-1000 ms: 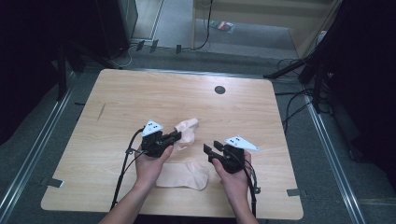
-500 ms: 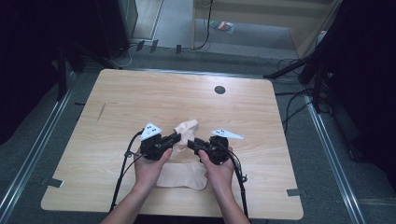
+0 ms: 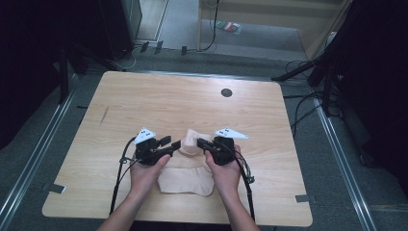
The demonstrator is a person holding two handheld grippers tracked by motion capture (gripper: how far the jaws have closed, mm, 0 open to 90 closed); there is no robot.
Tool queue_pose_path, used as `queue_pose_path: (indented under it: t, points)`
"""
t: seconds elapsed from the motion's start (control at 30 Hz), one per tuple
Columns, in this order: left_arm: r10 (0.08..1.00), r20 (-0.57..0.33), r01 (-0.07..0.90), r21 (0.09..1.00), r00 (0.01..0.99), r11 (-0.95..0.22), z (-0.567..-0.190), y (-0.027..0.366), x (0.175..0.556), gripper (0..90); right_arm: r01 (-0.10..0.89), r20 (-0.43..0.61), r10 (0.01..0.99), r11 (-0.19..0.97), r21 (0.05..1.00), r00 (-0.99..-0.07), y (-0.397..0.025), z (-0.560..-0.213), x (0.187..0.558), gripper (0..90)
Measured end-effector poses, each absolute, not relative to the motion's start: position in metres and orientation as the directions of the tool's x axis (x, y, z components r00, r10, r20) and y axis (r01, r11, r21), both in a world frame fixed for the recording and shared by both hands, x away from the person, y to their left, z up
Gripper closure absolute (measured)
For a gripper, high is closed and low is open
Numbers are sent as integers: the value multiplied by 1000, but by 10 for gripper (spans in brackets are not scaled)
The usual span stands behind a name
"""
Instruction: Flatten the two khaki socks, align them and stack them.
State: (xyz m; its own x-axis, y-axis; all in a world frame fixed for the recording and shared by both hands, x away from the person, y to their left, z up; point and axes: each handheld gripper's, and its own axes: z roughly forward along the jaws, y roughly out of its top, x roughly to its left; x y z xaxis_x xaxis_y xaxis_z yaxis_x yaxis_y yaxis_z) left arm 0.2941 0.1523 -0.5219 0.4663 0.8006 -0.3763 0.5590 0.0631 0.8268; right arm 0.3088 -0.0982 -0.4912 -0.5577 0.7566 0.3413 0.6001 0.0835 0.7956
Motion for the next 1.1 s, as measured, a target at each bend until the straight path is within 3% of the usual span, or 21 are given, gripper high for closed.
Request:
queue_pose_path:
  t: [0.33,0.5,0.67,0.7,0.73,0.87,1.1]
  points:
    - [795,-351,642,764,495,-63,-532,143,312,314,549,292,731,133,825,-617,-96,-471,309,900]
    - [817,-267,674,714,512,-190,-538,128,323,213,525,288,706,140,839,-648,-92,-462,306,900]
    - [839,-212,672,707,501,-222,-543,121,331,235,491,289,649,151,858,-704,-90,-450,298,900]
    - [841,-198,661,716,503,-226,-543,121,331,264,483,289,636,152,862,-715,-90,-448,296,900]
    - [845,-172,651,720,506,-243,-543,121,331,360,475,285,627,155,866,-725,-90,-445,294,900]
    - [867,-175,632,752,467,-189,-537,133,332,900,437,258,594,178,881,-762,-93,-435,288,900]
    - [934,-110,559,822,340,-107,-525,166,328,900,428,179,611,288,857,-771,-104,-455,297,900]
